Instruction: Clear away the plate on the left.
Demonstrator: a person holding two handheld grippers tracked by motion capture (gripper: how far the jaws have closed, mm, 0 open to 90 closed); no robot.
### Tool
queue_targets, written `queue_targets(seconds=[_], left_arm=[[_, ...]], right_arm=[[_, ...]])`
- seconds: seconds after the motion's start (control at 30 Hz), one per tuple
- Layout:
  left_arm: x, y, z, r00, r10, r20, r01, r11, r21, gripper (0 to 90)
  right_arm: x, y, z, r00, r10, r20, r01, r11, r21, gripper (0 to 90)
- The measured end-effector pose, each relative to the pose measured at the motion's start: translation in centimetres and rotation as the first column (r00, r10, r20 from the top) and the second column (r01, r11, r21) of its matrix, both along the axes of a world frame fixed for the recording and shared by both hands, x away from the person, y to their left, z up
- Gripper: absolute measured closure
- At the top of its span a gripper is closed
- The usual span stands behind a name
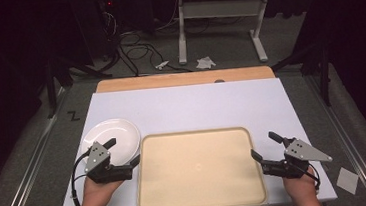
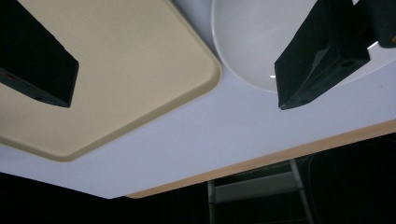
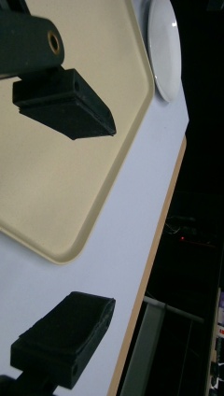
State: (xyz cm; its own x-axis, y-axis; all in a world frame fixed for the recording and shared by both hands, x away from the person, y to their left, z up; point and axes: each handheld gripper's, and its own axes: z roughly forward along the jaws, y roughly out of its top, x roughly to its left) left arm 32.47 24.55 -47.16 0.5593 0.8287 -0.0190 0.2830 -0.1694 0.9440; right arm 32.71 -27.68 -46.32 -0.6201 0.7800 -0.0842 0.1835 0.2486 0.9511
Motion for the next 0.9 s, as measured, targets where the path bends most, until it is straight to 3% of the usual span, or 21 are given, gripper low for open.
queue_targets(seconds=[0.3, 0.6, 0.8, 0.9], left_arm=[[0.2, 2.2, -0.1, 0.9977, 0.068, -0.004, -0.068, 0.9974, -0.024, 0.7], [0.3, 4.6, -0.4, 0.9908, 0.135, -0.012, -0.135, 0.9896, -0.05, 1.2], [0.4, 5.8, -0.8, 0.9842, 0.176, -0.018, -0.176, 0.9844, 0.0, 1.9], [0.5, 6.0, -1.0, 0.9833, 0.179, -0.033, -0.177, 0.9825, 0.058, 1.9]], right_arm=[[0.0, 0.0, 0.0, 1.0, 0.002, 0.004, -0.002, 1.0, 0.0, 15.7], [0.0, 0.0, 0.0, 1.0, 0.002, 0.003, -0.002, 1.0, 0.0, 15.8], [0.0, 0.0, 0.0, 1.0, 0.001, 0.003, -0.001, 1.0, 0.0, 15.7], [0.0, 0.0, 0.0, 1.0, 0.002, 0.003, -0.002, 1.0, 0.0, 15.7]])
